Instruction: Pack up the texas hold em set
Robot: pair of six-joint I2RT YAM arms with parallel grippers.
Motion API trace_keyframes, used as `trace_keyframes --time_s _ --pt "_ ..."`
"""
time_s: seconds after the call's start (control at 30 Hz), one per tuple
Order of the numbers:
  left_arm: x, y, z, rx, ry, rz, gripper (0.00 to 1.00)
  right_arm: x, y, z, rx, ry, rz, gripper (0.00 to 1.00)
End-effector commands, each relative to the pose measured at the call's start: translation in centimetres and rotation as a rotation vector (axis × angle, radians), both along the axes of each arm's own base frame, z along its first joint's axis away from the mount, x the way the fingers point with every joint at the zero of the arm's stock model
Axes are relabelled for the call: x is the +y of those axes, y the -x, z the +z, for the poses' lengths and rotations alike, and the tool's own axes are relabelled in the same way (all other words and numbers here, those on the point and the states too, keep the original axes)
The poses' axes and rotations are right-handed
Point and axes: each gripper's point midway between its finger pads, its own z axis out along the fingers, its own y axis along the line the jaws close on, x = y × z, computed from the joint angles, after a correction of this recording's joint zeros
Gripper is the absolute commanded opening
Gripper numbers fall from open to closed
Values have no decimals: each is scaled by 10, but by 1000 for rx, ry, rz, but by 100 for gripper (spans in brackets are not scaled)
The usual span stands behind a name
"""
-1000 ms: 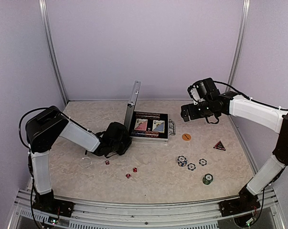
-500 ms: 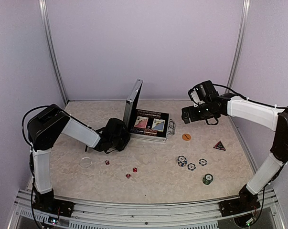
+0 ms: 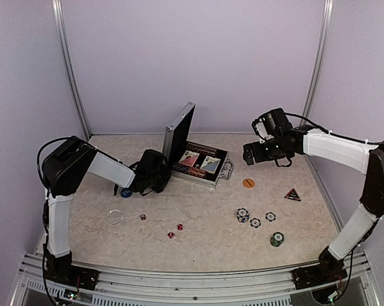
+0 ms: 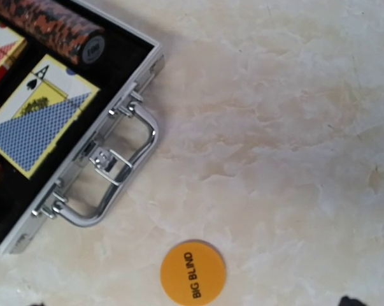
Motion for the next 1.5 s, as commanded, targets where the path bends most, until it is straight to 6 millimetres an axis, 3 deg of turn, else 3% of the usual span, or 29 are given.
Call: trace_keyframes --time_s 0.0,0.63,0.97,1.17,1.3,1.37,1.47 --pt "12 -18 -14 15 -56 24 0 -3 -3 -10 12 5 2 100" --pt "19 -66 -17 10 -63 67 0 -19 -39 -60 82 -11 6 100" --pt "20 -92 -18 16 -65 86 0 -24 -76 -70 87 -21 -2 100" --pt "13 -80 -23 31 -22 56 0 -40 -116 -71 74 -14 -29 100" --pt "7 -69 -12 20 -15 31 0 -49 -147 -63 46 19 -25 99" --pt "6 -62 -8 18 -21 19 0 -50 -159 -61 34 33 -15 96" --pt "5 -52 4 5 -16 8 0 -47 -173 -58 16 37 0 76"
